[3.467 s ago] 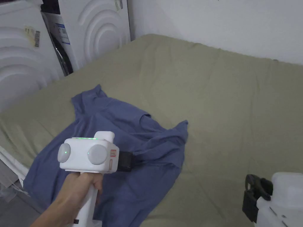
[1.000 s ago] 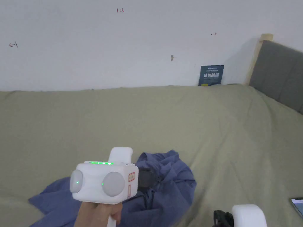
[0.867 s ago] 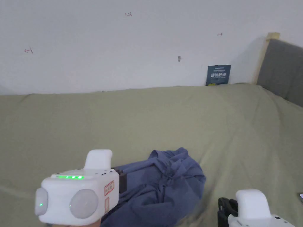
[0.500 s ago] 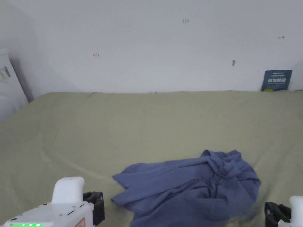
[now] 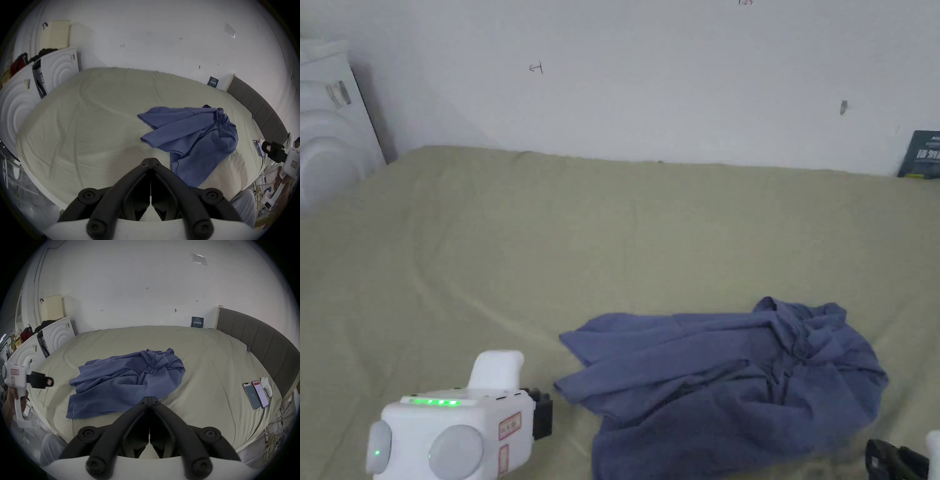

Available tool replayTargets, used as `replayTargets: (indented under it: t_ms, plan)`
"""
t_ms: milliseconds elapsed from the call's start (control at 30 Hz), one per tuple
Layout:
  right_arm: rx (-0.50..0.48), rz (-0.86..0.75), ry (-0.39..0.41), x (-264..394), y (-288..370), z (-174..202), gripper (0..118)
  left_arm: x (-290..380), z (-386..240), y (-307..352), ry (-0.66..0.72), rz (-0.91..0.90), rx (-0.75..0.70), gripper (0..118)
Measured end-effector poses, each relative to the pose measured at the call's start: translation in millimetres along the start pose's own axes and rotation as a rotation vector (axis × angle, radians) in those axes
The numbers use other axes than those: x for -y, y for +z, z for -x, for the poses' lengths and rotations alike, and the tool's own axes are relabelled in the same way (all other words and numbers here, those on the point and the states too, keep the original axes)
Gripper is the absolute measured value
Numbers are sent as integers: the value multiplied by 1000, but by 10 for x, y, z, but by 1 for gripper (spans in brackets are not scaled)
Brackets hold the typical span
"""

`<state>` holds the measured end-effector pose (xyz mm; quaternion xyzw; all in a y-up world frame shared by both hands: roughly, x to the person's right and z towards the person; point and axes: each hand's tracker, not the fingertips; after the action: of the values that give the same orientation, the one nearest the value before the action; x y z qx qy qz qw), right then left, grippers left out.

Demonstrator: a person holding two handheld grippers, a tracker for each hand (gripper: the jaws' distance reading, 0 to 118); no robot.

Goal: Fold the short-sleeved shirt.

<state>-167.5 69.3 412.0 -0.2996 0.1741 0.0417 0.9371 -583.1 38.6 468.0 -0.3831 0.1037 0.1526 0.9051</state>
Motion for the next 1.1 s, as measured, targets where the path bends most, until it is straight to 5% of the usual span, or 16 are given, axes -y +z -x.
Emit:
replayTargets:
  t_ms: [33,67,333,433,467,533,800,1100]
  plan:
    - [-1,8,2,2,-32,-2,0,-64,-7,-156,-5,6,6,87]
    - [1,15,3,6,-65,-3,0,-128,-39,-334,-30,51,7,118]
    - [11,65,23,-17,-309,-86,0,-396,-179,-1345,-60,182,-37,114]
    - [18,83,27,2,-381,-149,0,-321,-213,-1332,-94,175,-88,101]
    - [19,87,24,9,-397,-171,0,-333,-214,-1254,-100,140,-65,78]
    - [1,101,2,31,-440,-234,0,-367,-175,-1119,-107,90,-21,0]
    - [26,110,29,-132,-700,-428,0,-285,-154,-1046,-64,125,-3,0]
    - [61,140,123,-1297,-1957,-864,1,-253,-160,-1070,-79,112,-16,0]
